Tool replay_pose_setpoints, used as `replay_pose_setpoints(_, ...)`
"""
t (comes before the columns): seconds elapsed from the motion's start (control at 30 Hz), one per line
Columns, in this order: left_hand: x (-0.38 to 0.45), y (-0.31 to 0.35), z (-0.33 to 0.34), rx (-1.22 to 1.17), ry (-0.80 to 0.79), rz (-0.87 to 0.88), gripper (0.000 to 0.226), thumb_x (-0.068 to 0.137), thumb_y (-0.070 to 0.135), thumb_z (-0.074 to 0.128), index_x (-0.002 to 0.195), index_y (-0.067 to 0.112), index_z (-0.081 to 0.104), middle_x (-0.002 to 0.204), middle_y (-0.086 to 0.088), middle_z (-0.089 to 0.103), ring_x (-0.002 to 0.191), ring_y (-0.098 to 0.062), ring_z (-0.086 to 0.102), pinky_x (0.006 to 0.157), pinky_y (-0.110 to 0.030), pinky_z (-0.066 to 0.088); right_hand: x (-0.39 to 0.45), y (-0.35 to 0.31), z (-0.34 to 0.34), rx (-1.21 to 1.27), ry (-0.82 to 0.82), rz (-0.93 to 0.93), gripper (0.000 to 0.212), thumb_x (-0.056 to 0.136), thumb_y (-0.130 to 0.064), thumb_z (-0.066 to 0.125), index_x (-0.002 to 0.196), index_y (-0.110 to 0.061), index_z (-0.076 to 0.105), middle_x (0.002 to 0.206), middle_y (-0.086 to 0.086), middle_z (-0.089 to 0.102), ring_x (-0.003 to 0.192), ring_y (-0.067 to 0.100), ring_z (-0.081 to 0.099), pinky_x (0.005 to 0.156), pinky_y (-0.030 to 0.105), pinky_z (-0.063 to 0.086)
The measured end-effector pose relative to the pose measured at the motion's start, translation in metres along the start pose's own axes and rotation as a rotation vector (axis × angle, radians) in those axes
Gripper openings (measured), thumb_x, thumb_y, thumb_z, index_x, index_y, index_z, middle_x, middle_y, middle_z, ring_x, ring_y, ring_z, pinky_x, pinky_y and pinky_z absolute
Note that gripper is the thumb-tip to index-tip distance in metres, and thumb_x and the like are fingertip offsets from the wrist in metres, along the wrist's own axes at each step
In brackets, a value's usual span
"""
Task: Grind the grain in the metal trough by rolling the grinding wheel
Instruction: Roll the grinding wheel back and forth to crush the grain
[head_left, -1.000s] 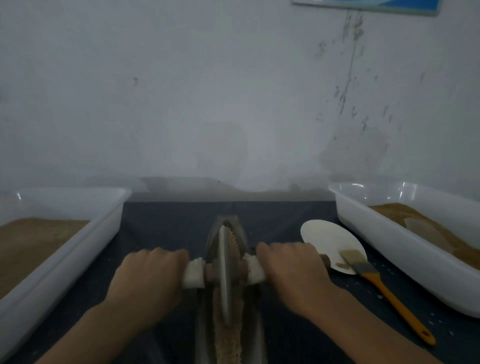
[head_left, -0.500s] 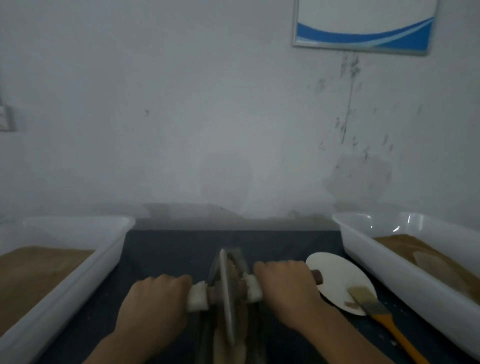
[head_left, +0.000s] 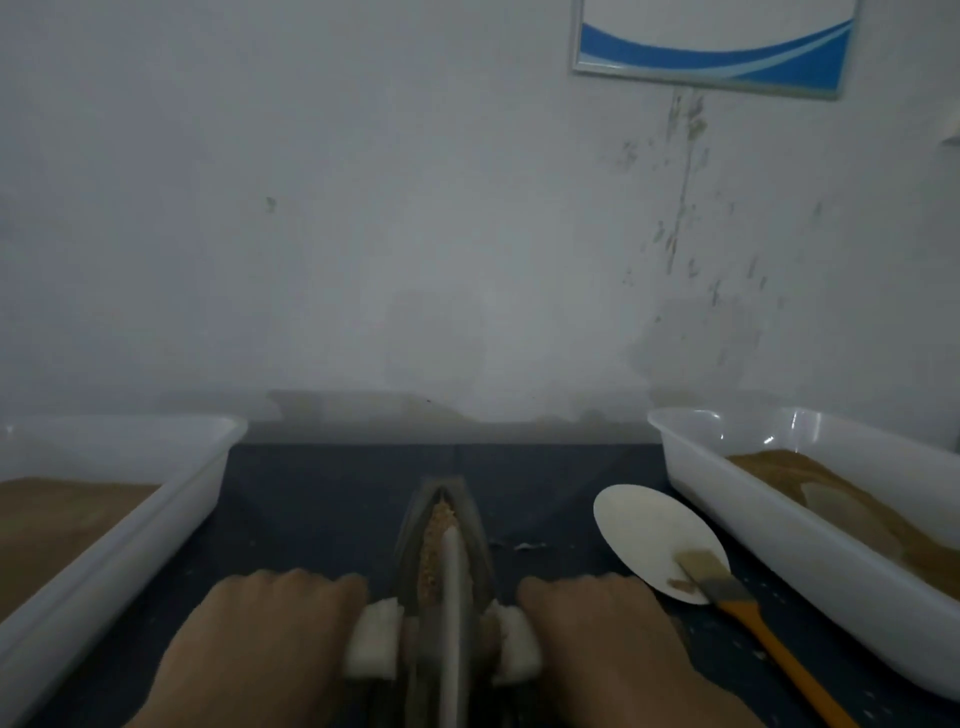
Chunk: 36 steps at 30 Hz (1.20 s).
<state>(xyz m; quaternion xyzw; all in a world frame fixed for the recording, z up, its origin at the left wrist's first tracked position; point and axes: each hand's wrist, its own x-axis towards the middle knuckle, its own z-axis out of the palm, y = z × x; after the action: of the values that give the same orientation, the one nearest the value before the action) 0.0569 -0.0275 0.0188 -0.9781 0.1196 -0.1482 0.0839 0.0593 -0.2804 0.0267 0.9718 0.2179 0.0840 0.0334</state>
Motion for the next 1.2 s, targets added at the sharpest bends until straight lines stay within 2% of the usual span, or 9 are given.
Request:
replay_pose_setpoints(0.2,0.028,-0.004,0.008,-0.023,0.136,-0.088,0.023,0.079,0.051,0.050,0.077,0.034,0.034,0.074,0.011,0.051,0.065,-0.009,0.051,0.055,-0.028,0.029,0.050,0.010,0.001,-0.132,0.245,-0.026,0.019,0.084,-0.028,0.061,0.096,-0.022,0.048,0.091,-0.001,0.064,0.077,0.021,0.061,0.061,0.031,0.035)
replay_pose_setpoints(0.3,0.032,-0.003,0.009,-0.006,0.169,-0.078,0.023,0.080,0.048,0.051,0.077,0.032,0.035,0.078,0.008,0.058,0.071,-0.012,0.059,0.056,-0.028,0.032,0.057,0.012,0.000,-0.143,0.241,-0.007,0.019,0.085,-0.026,0.061,0.098,-0.021,0.049,0.093,-0.001,0.064,0.081,0.022,0.062,0.065,0.033,0.041)
replay_pose_setpoints(0.43,0.004,0.001,-0.007,0.006,0.040,-0.025,0.021,0.079,0.049,0.048,0.077,0.035,0.032,0.083,0.009,0.058,0.077,-0.013,0.059,0.060,-0.030,0.032,0.016,0.003,-0.004,-0.106,0.172,-0.037,0.021,0.084,-0.030,0.064,0.096,-0.025,0.047,0.087,-0.004,0.062,0.077,0.020,0.062,0.064,0.033,0.043)
replay_pose_setpoints(0.6,-0.033,0.003,-0.028,0.000,-0.105,0.018,0.026,0.076,0.058,0.050,0.070,0.047,0.027,0.068,0.012,0.034,0.077,-0.008,0.051,0.062,-0.030,0.029,-0.030,-0.012,-0.009,-0.172,0.270,-0.069,0.043,0.050,-0.034,0.079,0.071,-0.027,0.042,0.057,-0.003,0.053,0.045,0.019,0.054,0.043,0.030,0.030)
replay_pose_setpoints(0.7,-0.027,0.005,-0.025,0.023,-0.016,0.009,0.026,0.077,0.055,0.049,0.076,0.039,0.028,0.069,0.011,0.037,0.072,-0.009,0.052,0.059,-0.031,0.028,-0.022,-0.010,-0.006,-0.198,0.279,-0.045,0.044,0.037,-0.029,0.084,0.062,-0.024,0.048,0.048,-0.002,0.049,0.036,0.018,0.048,0.039,0.027,0.024)
replay_pose_setpoints(0.87,0.020,0.000,0.003,0.035,0.126,-0.052,0.024,0.078,0.045,0.053,0.076,0.031,0.034,0.070,0.007,0.053,0.066,-0.017,0.057,0.054,-0.029,0.030,0.035,0.005,0.004,-0.207,0.227,0.025,0.021,0.082,-0.029,0.063,0.091,-0.026,0.045,0.086,-0.003,0.063,0.073,0.020,0.060,0.058,0.031,0.033)
replay_pose_setpoints(0.97,0.035,-0.003,0.011,0.020,0.166,-0.071,0.023,0.077,0.042,0.056,0.074,0.030,0.037,0.074,0.004,0.059,0.067,-0.022,0.061,0.055,-0.029,0.032,0.055,0.011,0.004,-0.257,0.293,0.011,0.021,0.080,-0.027,0.063,0.093,-0.023,0.048,0.088,-0.001,0.065,0.075,0.023,0.062,0.056,0.031,0.030)
replay_pose_setpoints(1.07,0.025,0.000,0.007,-0.013,0.150,-0.054,0.023,0.079,0.042,0.057,0.075,0.031,0.038,0.069,0.007,0.050,0.063,-0.020,0.054,0.056,-0.030,0.031,0.044,0.006,0.001,-0.268,0.313,-0.018,0.023,0.079,-0.033,0.064,0.092,-0.022,0.048,0.084,0.001,0.065,0.073,0.027,0.062,0.054,0.032,0.027)
replay_pose_setpoints(1.2,-0.012,0.003,-0.007,0.017,0.118,-0.006,0.025,0.076,0.043,0.059,0.073,0.032,0.037,0.067,0.007,0.048,0.062,-0.020,0.053,0.055,-0.029,0.028,0.000,-0.003,-0.001,-0.349,0.382,-0.080,0.037,0.061,-0.034,0.079,0.076,-0.022,0.048,0.060,-0.001,0.058,0.047,0.024,0.055,0.045,0.026,0.016)
